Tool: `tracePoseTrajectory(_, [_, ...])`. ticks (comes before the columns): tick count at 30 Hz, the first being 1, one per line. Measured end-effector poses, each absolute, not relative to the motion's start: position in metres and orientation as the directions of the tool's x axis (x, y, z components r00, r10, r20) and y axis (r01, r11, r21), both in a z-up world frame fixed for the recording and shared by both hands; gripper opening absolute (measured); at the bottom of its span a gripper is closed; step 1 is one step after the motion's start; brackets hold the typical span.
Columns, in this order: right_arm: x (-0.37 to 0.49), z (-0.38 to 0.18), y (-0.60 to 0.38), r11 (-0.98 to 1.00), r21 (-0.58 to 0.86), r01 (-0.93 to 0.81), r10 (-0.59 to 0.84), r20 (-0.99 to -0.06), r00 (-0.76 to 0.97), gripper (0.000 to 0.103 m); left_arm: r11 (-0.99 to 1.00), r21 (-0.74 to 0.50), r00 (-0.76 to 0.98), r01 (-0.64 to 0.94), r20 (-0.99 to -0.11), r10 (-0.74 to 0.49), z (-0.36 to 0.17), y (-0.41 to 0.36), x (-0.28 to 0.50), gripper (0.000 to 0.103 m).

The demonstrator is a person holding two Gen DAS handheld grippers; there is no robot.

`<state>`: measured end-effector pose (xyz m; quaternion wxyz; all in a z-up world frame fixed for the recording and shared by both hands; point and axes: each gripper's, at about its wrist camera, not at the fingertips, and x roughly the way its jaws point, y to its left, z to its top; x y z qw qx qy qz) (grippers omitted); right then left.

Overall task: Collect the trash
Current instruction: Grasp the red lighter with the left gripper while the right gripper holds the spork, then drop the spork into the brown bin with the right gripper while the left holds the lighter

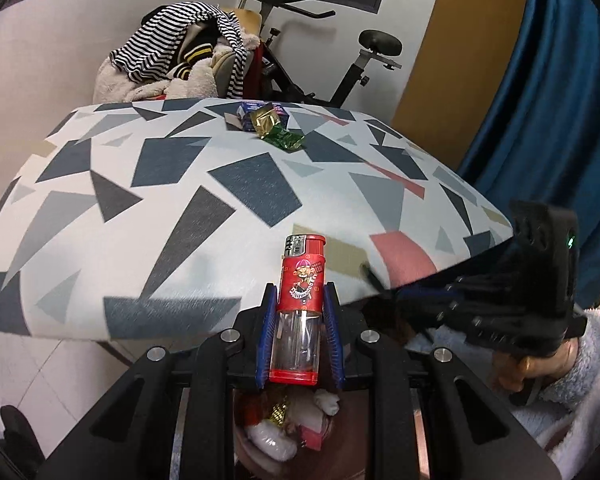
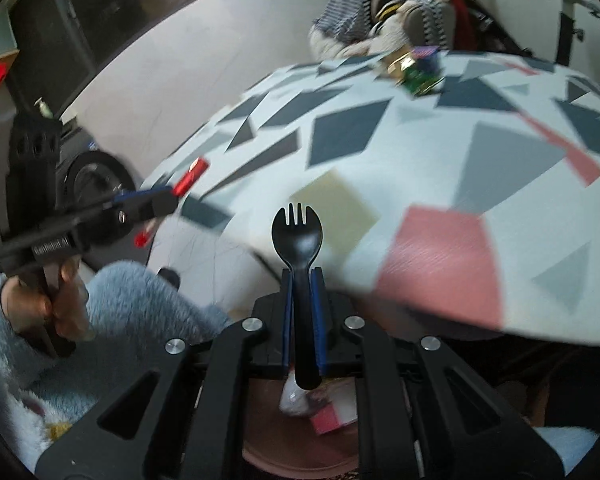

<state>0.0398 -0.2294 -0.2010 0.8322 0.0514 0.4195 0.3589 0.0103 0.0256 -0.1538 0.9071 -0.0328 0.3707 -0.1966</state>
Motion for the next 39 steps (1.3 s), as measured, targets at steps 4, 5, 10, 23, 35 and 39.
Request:
tracePoseTrajectory(4, [0.028, -0.219, -0.205, 0.728, 0.341, -0.595, 0.613, -0.713, 0.341, 0.013, 0.922, -0.226, 0.652, 0.314, -0.655, -0.382, -0.159, 0.036, 0.000, 0.023])
tracePoseTrajectory(5, [0.027, -0.225, -0.200, 0.726, 0.335, -0.601, 0.605, -0.726, 0.327, 0.013, 0.923, -0.231, 0.652, 0.309, -0.655, -0.382, -0.160, 0.038, -0.002, 0.023])
tracePoseTrajectory(10, [0.028, -0.250, -0.184, 0.742, 0.317, -0.591, 0.555, -0.784, 0.277, 0.013, 0.927, -0.221, 0.653, 0.302, -0.660, -0.371, -0.168, 0.040, -0.005, 0.023])
tracePoseTrajectory(23, [0.037, -0.292, -0.168, 0.805, 0.237, -0.544, 0.399, -0.895, 0.202, 0.014, 0.932, -0.268, 0.656, 0.243, -0.663, -0.361, -0.182, 0.053, -0.007, 0.023])
tracePoseTrajectory(35, [0.035, -0.290, -0.175, 0.823, 0.208, -0.528, 0.384, -0.889, 0.250, 0.049, 0.932, -0.266, 0.656, 0.245, -0.663, -0.362, -0.182, 0.053, -0.008, 0.023])
tracePoseTrajectory(39, [0.030, -0.275, -0.180, 0.826, 0.193, -0.529, 0.405, -0.857, 0.319, 0.069, 0.932, -0.267, 0.659, 0.244, -0.660, -0.362, -0.181, 0.053, -0.009, 0.023])
